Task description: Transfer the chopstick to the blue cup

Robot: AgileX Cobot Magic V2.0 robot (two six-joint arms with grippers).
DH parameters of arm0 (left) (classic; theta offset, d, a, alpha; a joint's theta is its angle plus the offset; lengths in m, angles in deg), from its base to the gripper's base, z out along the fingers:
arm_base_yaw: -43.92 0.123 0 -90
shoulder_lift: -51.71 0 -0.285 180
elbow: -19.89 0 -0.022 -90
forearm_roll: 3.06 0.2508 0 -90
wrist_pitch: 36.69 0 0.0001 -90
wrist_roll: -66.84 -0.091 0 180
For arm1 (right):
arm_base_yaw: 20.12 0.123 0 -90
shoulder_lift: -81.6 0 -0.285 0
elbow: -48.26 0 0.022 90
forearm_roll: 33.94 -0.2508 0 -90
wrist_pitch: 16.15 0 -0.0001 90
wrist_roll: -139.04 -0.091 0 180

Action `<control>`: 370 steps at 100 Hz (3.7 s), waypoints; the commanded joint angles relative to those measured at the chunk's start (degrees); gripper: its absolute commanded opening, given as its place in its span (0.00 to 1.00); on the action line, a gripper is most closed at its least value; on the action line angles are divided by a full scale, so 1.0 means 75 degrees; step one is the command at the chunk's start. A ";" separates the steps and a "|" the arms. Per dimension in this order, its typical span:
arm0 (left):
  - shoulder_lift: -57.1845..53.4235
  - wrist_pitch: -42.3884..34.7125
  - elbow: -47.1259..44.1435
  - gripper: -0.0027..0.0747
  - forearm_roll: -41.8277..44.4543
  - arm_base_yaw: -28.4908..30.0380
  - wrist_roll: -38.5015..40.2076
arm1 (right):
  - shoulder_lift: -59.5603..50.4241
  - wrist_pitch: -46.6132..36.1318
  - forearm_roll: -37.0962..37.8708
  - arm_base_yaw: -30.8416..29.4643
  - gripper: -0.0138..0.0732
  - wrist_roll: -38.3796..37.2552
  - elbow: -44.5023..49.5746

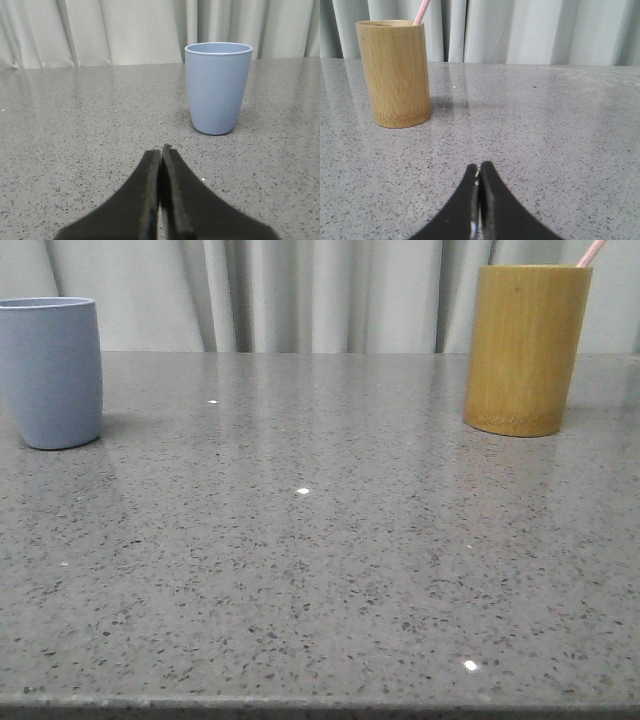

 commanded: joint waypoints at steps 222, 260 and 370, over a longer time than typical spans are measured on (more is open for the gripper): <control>0.5926 0.4512 0.6740 0.04 -0.1767 0.0012 0.0044 | 0.4161 0.5035 -0.0092 -0.0057 0.12 -0.0049 -0.6539; 0.5926 0.4466 0.6740 0.83 -0.1767 0.0012 -0.0166 | 0.4161 0.4616 -0.0092 -0.0057 0.84 -0.0049 -0.6539; 1.0634 0.4862 1.0054 0.64 -0.1720 0.0012 -0.0423 | 0.4161 0.4588 -0.0092 -0.0057 0.84 -0.0049 -0.6539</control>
